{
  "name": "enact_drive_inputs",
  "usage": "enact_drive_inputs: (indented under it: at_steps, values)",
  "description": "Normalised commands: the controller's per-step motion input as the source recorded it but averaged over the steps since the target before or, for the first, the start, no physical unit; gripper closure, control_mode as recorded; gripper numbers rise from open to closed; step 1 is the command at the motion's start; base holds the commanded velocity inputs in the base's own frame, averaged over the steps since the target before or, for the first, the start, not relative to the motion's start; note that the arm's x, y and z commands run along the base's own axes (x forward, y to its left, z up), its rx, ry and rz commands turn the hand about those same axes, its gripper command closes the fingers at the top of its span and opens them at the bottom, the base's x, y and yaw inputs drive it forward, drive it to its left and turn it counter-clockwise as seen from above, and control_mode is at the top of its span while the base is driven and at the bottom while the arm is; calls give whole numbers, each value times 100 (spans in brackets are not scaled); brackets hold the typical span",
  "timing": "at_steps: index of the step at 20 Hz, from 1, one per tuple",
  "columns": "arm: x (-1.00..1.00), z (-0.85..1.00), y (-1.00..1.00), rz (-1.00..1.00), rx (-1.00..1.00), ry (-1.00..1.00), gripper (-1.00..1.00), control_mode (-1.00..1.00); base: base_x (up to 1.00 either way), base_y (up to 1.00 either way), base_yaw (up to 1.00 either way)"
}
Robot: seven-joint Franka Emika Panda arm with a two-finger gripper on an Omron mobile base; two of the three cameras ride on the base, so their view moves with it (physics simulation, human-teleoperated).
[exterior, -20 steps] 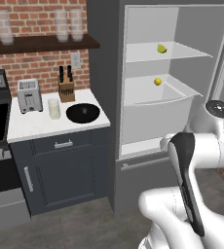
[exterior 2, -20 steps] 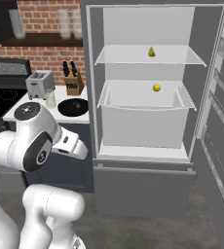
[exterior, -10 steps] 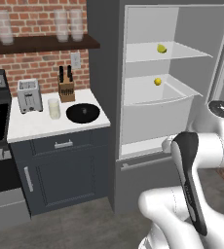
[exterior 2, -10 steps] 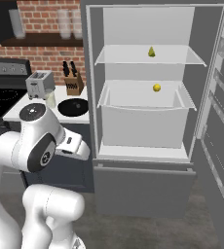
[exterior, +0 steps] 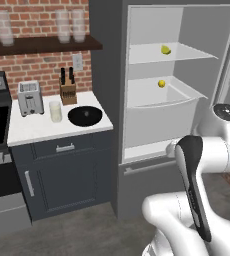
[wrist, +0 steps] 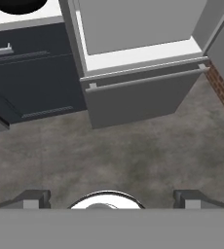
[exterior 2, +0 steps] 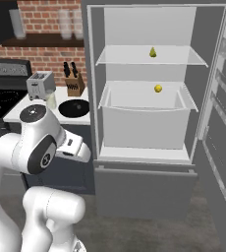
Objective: Grab a lemon wedge from the fridge and one ice cube from the ice bowl, and put them in the glass of lemonade.
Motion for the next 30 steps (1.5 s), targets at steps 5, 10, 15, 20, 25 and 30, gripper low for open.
enact_drive_inputs:
  at_steps: [5,10,15,20,25,30]
  values:
    - [0,0,0,0,0,0,-100,100,-8,-14,-1]
    - [0,0,0,0,0,0,-100,100,0,-52,0]
    - [0,0,0,0,0,0,-100,100,0,-72,0]
    - [0,0,0,0,0,0,-100,100,0,-53,0]
    - [0,0,0,0,0,0,-100,100,31,-2,4]
    - [0,0,0,0,0,0,-100,100,49,-10,5]
